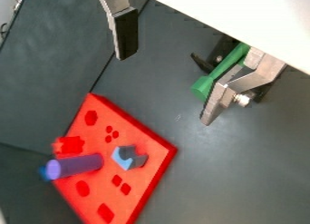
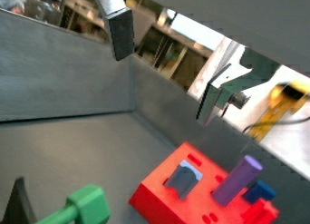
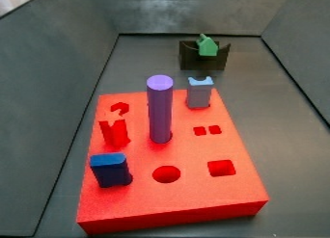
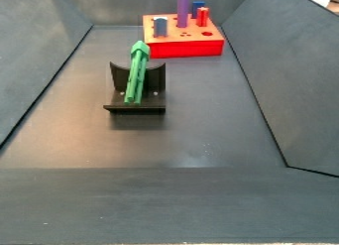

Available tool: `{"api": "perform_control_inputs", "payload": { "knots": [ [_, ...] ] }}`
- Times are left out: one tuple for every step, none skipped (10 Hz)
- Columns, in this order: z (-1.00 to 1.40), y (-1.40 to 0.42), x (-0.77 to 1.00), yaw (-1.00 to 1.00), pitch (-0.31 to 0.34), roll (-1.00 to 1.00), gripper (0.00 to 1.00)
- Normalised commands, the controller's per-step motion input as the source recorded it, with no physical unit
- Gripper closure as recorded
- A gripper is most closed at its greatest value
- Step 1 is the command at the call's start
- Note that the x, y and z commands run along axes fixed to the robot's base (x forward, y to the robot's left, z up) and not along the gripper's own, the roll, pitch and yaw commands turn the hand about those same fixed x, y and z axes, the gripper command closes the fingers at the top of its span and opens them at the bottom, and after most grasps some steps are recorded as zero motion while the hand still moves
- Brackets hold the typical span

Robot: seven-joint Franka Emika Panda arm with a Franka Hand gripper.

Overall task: Pick up the 3 prong object. Move up. Rotate the 3 prong object. Place the 3 prong object on the fixture. Regrasp the 3 prong object. Move to above the board. Insert the 3 prong object.
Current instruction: Regrasp the 3 prong object.

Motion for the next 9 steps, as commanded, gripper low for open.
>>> {"api": "perform_control_inputs", "payload": {
  "knots": [
    [0.08,-0.15,0.00,0.03,0.063,1.00,0.00],
    [0.06,-0.07,-0.02,0.03,0.063,1.00,0.00],
    [0.03,-0.06,-0.01,0.03,0.060,1.00,0.00],
    [0.02,-0.05,-0.02,0.03,0.058,1.00,0.00],
    [0.02,-0.03,-0.02,0.03,0.054,1.00,0.00],
    [0.01,-0.02,-0.02,0.03,0.052,1.00,0.00],
    [0.01,-0.02,-0.01,0.03,0.048,1.00,0.00],
    [0.01,-0.02,-0.01,0.03,0.047,1.00,0.00],
    [0.01,-0.02,0.00,0.03,0.045,1.00,0.00]
  ]
}}
